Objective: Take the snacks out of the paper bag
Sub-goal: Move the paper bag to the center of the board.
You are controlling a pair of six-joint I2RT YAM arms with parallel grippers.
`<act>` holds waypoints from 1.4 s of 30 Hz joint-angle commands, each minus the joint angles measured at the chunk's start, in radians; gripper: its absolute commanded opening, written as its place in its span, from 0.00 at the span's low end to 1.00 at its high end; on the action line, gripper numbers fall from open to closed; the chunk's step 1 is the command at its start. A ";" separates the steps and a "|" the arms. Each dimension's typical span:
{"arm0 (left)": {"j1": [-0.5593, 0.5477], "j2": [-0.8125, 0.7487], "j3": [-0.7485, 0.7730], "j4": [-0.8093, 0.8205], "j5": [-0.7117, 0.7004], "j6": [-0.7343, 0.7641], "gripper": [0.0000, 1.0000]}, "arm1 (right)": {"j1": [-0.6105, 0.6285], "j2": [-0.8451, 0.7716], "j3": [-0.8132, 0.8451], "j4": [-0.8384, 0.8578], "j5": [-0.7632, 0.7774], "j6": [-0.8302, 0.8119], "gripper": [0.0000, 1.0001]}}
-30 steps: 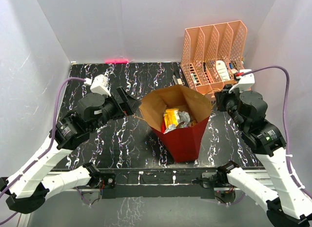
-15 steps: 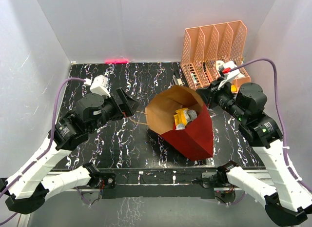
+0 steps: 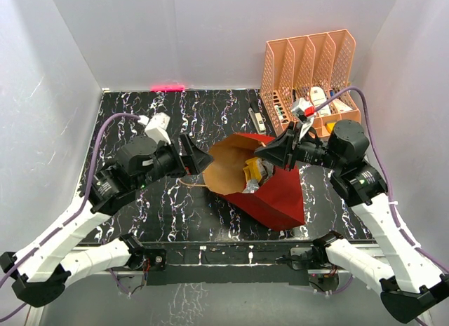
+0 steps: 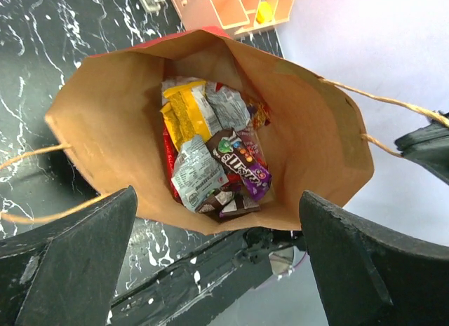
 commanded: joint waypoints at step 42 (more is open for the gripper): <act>-0.406 0.208 -0.286 0.459 -0.009 -0.016 0.90 | 0.001 0.148 0.162 0.047 -0.071 -0.196 0.08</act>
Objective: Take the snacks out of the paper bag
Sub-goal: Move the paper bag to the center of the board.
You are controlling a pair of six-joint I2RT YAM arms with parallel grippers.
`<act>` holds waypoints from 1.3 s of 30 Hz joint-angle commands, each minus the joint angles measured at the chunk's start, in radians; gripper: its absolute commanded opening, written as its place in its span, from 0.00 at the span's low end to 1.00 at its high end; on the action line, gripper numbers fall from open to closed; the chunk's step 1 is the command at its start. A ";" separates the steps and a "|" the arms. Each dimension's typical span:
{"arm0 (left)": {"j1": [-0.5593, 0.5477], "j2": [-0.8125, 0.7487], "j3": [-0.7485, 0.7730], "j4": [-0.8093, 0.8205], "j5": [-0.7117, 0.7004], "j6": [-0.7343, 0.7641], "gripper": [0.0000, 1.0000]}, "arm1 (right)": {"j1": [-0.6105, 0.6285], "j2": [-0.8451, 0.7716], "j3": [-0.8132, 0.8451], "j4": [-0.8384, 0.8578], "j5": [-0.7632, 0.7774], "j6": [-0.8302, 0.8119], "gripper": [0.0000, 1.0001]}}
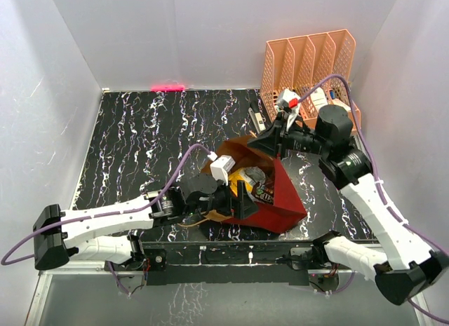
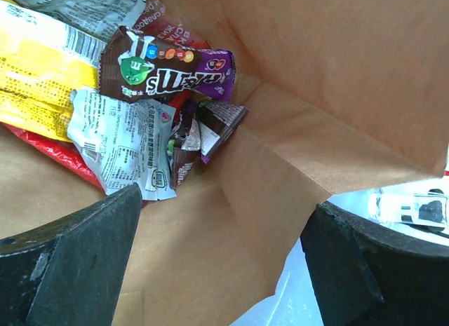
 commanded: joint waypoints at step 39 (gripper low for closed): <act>0.012 -0.062 0.280 -0.449 -0.251 0.076 0.98 | -0.010 0.265 0.481 -0.033 0.602 -0.213 0.07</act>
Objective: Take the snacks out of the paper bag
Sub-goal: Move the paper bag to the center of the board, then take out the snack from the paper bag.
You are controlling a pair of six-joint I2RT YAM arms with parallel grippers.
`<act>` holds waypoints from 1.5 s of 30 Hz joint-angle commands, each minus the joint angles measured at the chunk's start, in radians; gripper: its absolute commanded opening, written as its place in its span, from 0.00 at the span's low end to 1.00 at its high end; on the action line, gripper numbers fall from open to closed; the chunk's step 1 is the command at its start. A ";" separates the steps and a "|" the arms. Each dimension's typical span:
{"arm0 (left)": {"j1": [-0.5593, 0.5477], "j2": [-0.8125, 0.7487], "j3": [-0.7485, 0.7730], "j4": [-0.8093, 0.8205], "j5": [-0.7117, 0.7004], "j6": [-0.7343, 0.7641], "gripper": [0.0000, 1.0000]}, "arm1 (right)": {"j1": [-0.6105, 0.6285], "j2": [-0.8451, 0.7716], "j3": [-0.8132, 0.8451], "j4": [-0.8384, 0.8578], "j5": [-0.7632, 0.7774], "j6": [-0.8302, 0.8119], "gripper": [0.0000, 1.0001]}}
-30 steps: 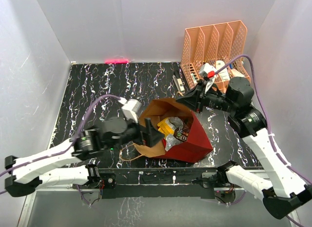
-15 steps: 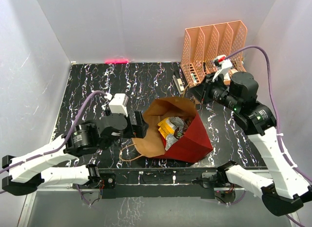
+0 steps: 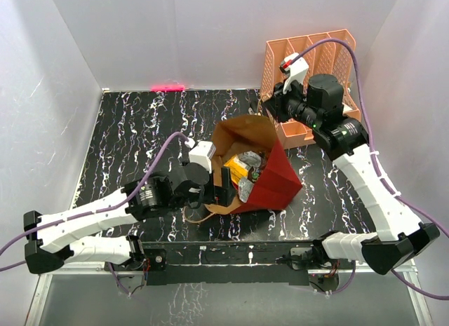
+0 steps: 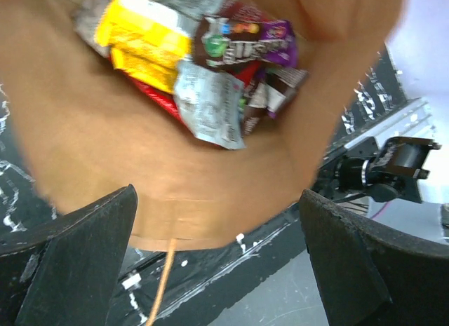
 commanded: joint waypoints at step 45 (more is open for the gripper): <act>0.002 0.117 -0.344 0.488 0.064 0.031 0.76 | 0.078 -0.419 -0.454 0.261 -0.129 0.412 0.12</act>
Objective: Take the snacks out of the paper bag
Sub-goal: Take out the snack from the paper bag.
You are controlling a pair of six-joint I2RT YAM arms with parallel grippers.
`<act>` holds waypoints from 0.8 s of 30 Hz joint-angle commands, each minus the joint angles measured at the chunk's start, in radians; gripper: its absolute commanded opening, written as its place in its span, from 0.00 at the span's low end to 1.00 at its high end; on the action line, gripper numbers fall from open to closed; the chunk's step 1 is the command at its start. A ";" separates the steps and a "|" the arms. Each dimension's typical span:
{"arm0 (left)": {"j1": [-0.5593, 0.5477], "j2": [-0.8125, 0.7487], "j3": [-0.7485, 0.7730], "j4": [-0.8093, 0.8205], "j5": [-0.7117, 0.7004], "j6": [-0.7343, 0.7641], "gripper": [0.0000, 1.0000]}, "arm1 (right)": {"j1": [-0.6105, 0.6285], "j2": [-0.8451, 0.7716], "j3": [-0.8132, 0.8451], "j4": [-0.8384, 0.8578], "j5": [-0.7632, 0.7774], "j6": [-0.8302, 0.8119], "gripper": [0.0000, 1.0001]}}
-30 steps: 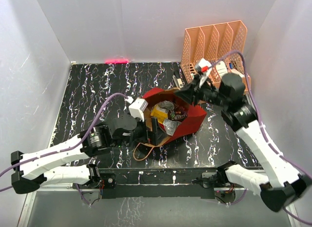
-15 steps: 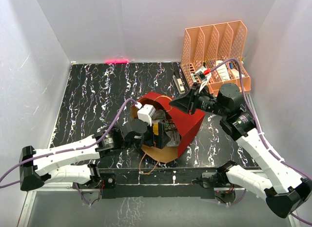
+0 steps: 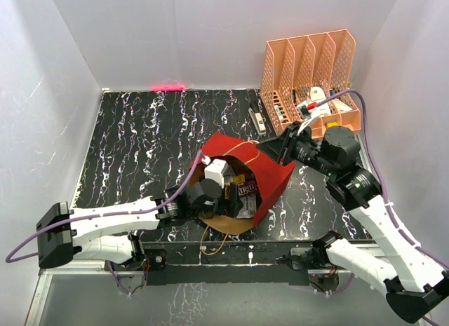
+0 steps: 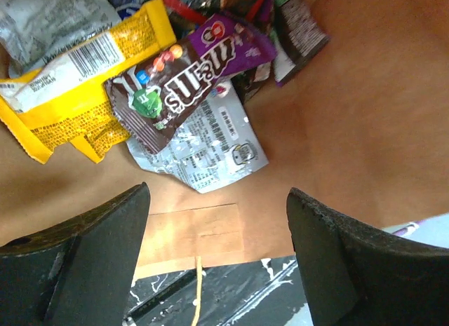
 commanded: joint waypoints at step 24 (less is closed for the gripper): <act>0.040 0.455 0.179 0.170 -0.195 0.412 0.83 | 0.003 -0.029 0.125 -0.036 0.085 -0.092 0.12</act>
